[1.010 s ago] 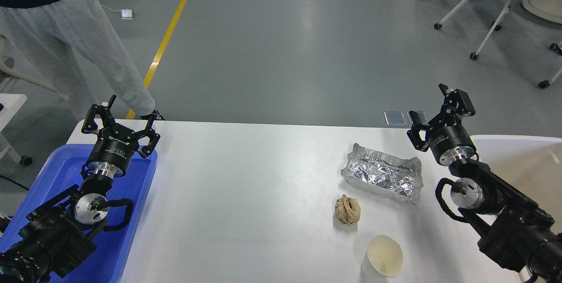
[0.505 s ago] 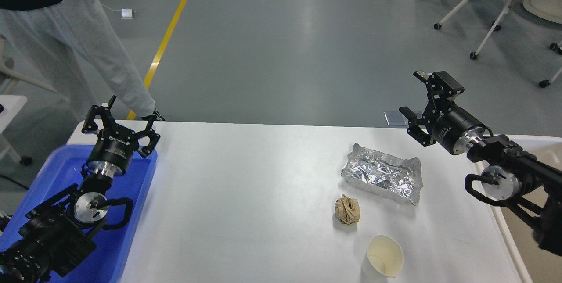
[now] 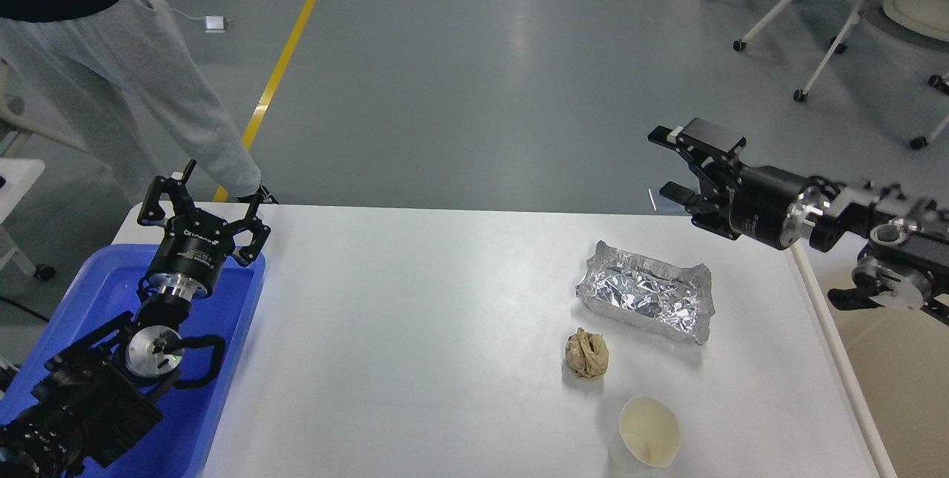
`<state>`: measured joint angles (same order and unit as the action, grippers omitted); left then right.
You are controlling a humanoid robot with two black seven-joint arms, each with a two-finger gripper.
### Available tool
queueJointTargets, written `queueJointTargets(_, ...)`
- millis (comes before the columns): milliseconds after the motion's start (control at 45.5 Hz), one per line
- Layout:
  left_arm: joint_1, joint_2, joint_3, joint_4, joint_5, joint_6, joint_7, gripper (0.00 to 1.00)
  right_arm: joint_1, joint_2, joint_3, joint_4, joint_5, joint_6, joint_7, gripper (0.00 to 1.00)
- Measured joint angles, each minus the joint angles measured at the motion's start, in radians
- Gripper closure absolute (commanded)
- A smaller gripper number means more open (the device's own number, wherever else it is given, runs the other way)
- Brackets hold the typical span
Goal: Tidy desktop
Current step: 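Raise the right gripper and swing it over the foil packet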
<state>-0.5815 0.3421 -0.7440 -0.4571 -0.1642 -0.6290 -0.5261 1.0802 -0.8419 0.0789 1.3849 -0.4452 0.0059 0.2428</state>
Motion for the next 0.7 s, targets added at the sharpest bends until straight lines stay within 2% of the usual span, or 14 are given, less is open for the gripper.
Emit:
queueJointTargets(285, 0.000, 0.000, 0.000, 0.000, 0.000, 0.000, 0.000, 0.00, 0.280, -0.016, -0.269, 0.088, -0.181, 0.059, -0.014, 0.01)
queueJointTargets(703, 0.000, 0.000, 0.000, 0.000, 0.000, 0.000, 0.000, 0.00, 0.465, 0.061, -0.482, 0.151, -0.473, 0.166, -0.014, 0.01)
